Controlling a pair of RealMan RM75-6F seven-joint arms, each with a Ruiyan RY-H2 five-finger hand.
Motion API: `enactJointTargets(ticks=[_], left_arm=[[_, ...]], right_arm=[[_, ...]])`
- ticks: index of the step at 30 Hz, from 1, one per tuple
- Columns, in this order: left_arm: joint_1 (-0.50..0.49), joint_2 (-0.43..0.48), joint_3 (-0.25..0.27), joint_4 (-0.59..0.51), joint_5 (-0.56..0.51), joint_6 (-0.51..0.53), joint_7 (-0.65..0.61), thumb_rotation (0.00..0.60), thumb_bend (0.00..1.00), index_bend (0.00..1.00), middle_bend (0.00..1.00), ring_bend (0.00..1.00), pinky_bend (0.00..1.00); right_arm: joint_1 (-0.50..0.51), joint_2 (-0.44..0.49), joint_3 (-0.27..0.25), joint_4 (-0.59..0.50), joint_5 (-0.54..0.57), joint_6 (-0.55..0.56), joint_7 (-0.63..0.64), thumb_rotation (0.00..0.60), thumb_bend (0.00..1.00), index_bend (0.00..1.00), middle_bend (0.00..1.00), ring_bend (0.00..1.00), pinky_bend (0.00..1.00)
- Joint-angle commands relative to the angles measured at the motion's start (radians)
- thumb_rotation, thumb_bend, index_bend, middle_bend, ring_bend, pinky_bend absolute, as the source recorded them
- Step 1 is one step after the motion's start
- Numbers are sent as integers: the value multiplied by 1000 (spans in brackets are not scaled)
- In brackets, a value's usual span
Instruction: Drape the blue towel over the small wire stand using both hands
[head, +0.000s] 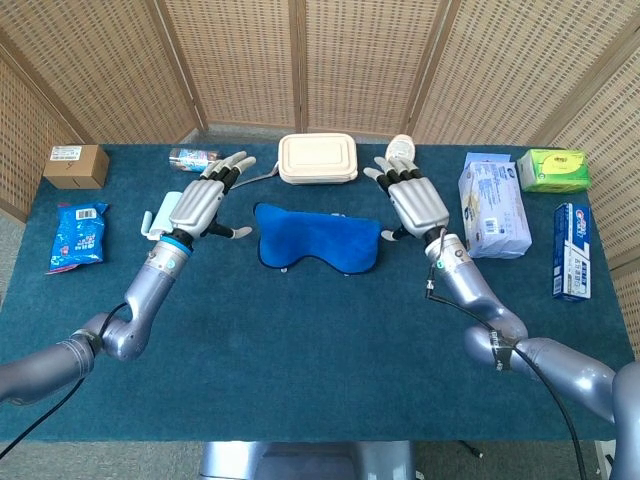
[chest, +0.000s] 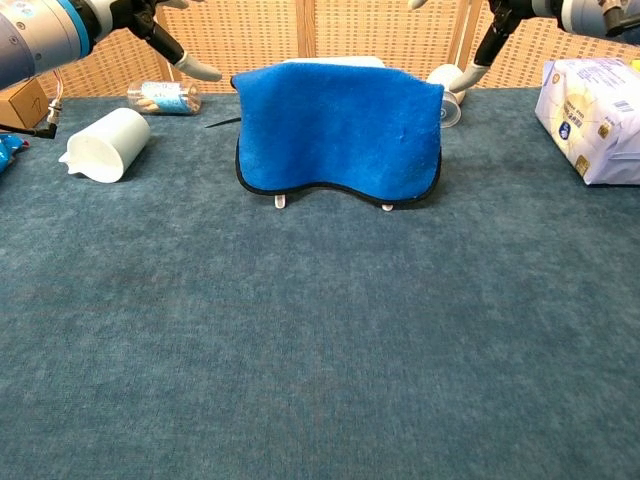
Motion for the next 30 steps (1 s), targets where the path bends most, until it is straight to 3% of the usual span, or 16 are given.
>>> enactJointTargets(ticks=[1,11,20,30], left_arm=[[3,5,-2,-7,-1,3,-2,600,201,0,0,0,0],[12,33,-8,-43,-5,9,-4,600,201,0,0,0,0],[64,92,-4,-148,-23,48,2,600,202,0,0,0,0],[220,234,46,-389,-53,148,10,600,203,38,0,0,0]], right_arm=[[0,6,-5,-2,2,-5,-9,600,0,102,0,0,0],[-13,28,-33,-13,-4,-10,-39,600,0,79,0,0,0],[-62,81,-38,-73,-18,36,-8,600,0,90,0,0,0],[-182,170,-48,-220,-70,179,67,600,0,121,7,0,0]])
